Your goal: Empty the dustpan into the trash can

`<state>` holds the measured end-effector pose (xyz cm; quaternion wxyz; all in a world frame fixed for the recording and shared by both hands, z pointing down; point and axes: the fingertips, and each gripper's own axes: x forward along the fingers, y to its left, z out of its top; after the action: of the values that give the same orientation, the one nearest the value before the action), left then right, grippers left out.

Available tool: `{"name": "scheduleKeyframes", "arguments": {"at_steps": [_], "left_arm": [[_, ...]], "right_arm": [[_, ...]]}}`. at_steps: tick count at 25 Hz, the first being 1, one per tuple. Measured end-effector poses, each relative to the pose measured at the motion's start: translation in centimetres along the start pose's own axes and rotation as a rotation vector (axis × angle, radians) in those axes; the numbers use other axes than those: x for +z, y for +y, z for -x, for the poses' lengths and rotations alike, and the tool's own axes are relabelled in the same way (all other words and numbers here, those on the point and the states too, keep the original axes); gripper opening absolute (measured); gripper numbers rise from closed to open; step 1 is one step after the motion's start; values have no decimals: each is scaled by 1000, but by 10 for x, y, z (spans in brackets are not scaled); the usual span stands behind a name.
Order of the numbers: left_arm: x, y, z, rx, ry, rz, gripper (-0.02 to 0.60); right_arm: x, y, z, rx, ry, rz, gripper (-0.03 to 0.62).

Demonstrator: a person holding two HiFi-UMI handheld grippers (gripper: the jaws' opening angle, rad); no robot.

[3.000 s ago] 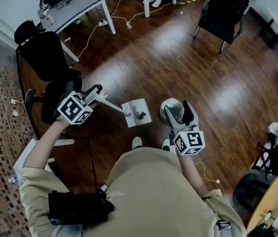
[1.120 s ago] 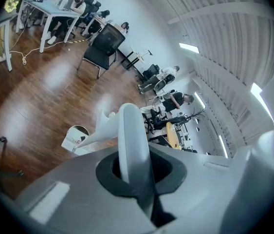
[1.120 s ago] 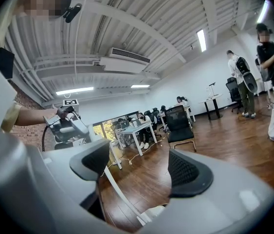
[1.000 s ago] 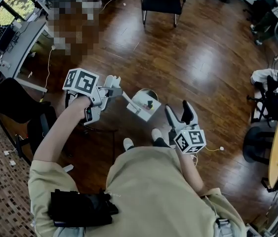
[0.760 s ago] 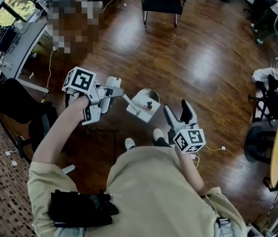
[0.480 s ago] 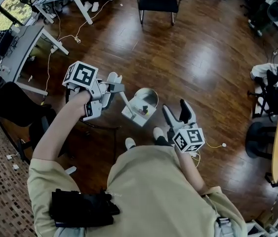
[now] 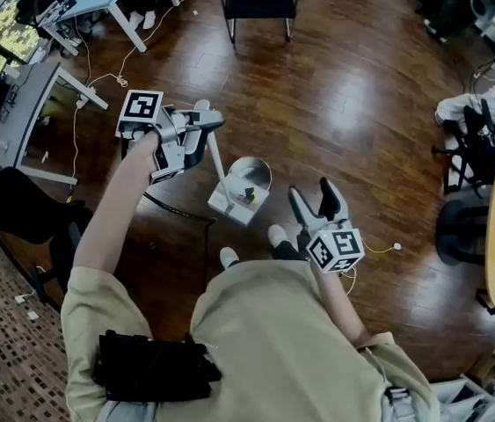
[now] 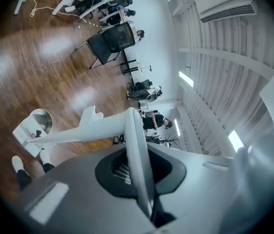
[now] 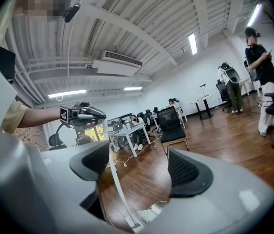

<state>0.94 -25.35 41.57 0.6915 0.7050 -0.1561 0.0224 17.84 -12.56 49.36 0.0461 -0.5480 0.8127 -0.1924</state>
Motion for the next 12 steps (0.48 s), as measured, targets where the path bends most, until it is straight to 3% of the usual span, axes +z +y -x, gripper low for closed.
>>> {"name": "scheduleKeyframes", "arguments": {"at_steps": [12], "left_arm": [[56, -4, -36, -37, -4, -9, 23]], "right_arm": [[1, -20, -3, -36, -3, 5, 367]]}}
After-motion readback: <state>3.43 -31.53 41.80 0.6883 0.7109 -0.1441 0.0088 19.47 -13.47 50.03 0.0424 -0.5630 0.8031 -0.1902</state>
